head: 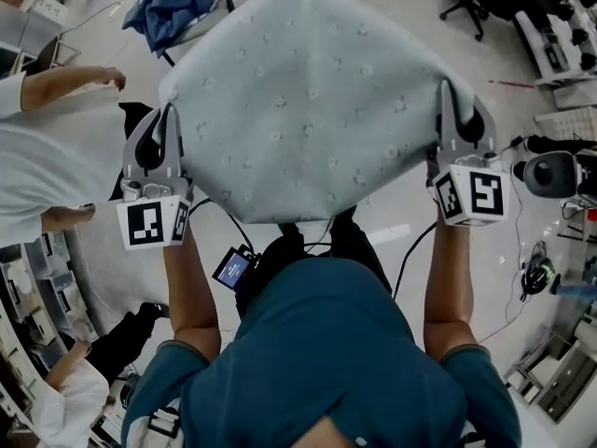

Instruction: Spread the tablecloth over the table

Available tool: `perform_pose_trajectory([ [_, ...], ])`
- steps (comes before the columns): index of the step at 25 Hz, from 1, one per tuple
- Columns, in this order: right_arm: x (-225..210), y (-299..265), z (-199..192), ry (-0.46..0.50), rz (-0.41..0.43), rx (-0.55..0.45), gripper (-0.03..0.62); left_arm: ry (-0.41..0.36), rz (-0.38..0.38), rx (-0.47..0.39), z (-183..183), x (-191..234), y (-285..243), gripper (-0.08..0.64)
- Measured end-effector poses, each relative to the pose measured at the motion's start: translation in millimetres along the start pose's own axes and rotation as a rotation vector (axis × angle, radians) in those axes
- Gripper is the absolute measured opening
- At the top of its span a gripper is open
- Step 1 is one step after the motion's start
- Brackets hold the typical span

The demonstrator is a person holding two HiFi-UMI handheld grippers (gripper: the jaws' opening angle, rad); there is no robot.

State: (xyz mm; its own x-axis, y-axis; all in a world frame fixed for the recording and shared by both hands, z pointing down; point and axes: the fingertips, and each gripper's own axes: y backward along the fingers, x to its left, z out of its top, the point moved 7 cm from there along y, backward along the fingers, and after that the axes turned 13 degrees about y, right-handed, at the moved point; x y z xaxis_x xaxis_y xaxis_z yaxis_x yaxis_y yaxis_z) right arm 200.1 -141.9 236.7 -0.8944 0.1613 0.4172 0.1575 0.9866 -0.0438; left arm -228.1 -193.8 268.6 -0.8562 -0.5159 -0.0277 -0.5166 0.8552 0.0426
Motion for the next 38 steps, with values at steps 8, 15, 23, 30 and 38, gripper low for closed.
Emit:
perform_pose_trajectory([
  [8,-0.6,-74.9,-82.0,-0.016,0.085,0.121,0.027,0.004,0.081,0.148,-64.6,17.5,-37.9,0.005],
  [15,17.8,-134.5,-162.6,-0.042,0.168,0.25,0.029,0.067,0.156,0.298,-141.7,39.5,-57.8,0.005],
  [23,22.0,-190.1,-224.6,-0.064,0.207,0.343,0.037,0.155,0.212,0.378,-199.3,69.7,-82.2,0.005],
  [30,-17.6,-215.4,-251.0,-0.086,0.16,0.359,0.04,0.161,0.19,0.347,-205.5,63.2,-125.6,0.005],
  [38,-89.4,-259.2,-279.9,-0.049,0.174,0.348,0.043,0.137,0.182,0.33,-202.6,36.9,-200.3,0.006],
])
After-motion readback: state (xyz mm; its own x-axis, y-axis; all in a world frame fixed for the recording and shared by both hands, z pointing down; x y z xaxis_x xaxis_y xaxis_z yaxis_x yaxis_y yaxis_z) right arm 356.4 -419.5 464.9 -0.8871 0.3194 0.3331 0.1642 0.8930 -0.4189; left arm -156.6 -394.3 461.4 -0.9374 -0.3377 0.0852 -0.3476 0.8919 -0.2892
